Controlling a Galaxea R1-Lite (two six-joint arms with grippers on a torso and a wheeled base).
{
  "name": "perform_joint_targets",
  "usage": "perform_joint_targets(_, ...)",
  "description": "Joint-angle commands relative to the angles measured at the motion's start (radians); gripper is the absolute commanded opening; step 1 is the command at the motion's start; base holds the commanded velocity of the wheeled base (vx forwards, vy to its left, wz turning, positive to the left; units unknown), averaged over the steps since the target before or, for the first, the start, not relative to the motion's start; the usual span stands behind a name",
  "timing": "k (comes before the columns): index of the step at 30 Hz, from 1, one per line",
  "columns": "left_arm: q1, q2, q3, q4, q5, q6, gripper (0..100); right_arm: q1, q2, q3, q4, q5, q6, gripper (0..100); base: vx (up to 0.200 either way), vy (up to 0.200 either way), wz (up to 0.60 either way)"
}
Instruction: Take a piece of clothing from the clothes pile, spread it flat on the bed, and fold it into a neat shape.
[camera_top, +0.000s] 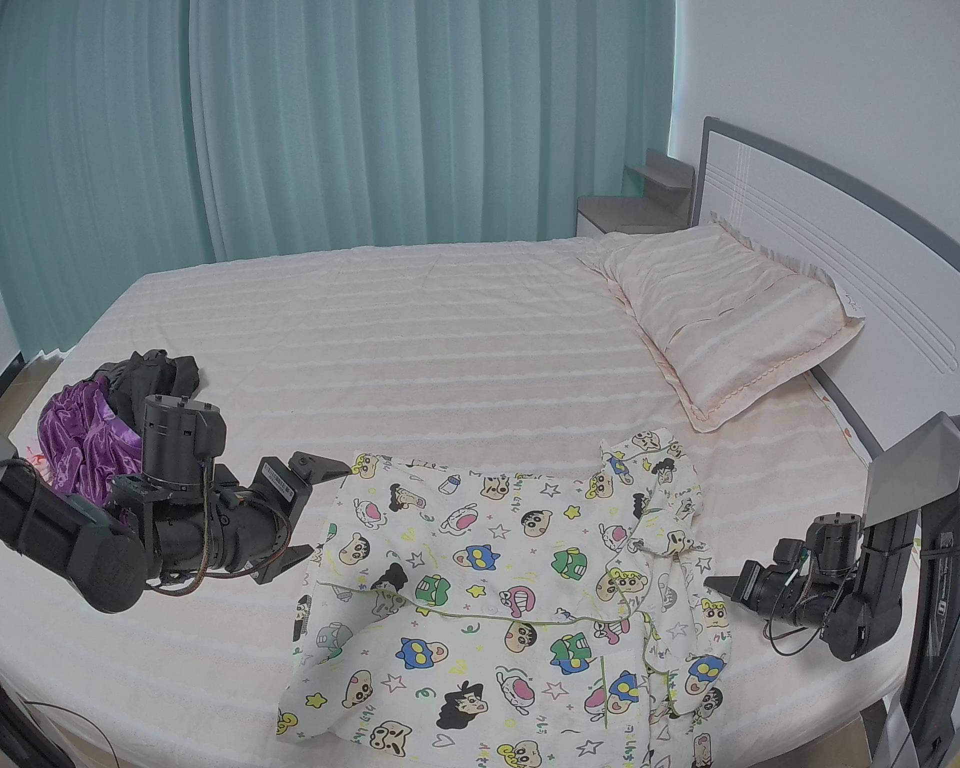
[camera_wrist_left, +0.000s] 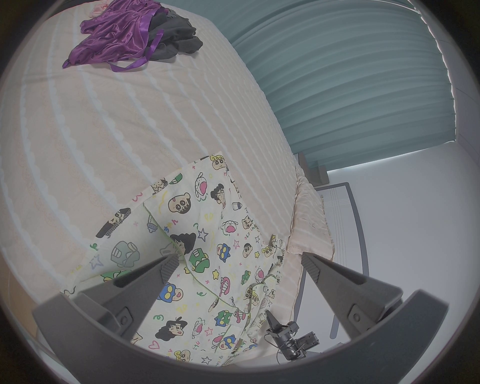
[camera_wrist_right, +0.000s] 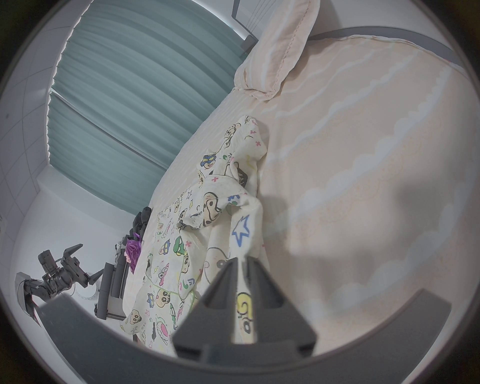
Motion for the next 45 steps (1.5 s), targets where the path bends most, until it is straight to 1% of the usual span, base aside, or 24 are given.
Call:
perform_joint_targets(1,0.0,0.003,0.0,0.0,0.0,0.0,100,-0.017,0.0,0.032,-0.054,0.0,0.01,0,0.0,0.0,0.0)
perform_joint_targets(4,0.0,0.003,0.0,0.0,0.0,0.0,100,-0.029,-0.014,0.038,-0.054,0.0,0.013,0,0.0,0.0,0.0)
perform_joint_targets(5,0.0,0.001,0.0,0.0,0.002,0.0,100,-0.05,-0.033,0.042,-0.054,-0.001,0.013,0,0.0,0.0,0.0)
perform_joint_targets(15,0.0,0.001,0.0,0.0,0.005,0.004,100,-0.176,-0.057,0.055,-0.054,-0.014,-0.002,0,0.0,0.0,0.0)
perform_joint_targets(22,0.0,0.0,0.0,0.0,0.005,0.006,100,-0.234,-0.039,0.042,-0.054,-0.014,-0.03,0,0.0,0.0,0.0)
perform_joint_targets(35,0.0,0.001,0.001,0.0,0.005,0.006,100,-0.285,-0.003,0.0,-0.054,-0.014,-0.034,0,0.0,0.0,0.0)
perform_joint_targets(45,0.0,0.001,0.001,0.0,0.005,0.003,100,-0.297,-0.014,-0.008,-0.054,-0.014,-0.034,0,0.0,0.0,0.0)
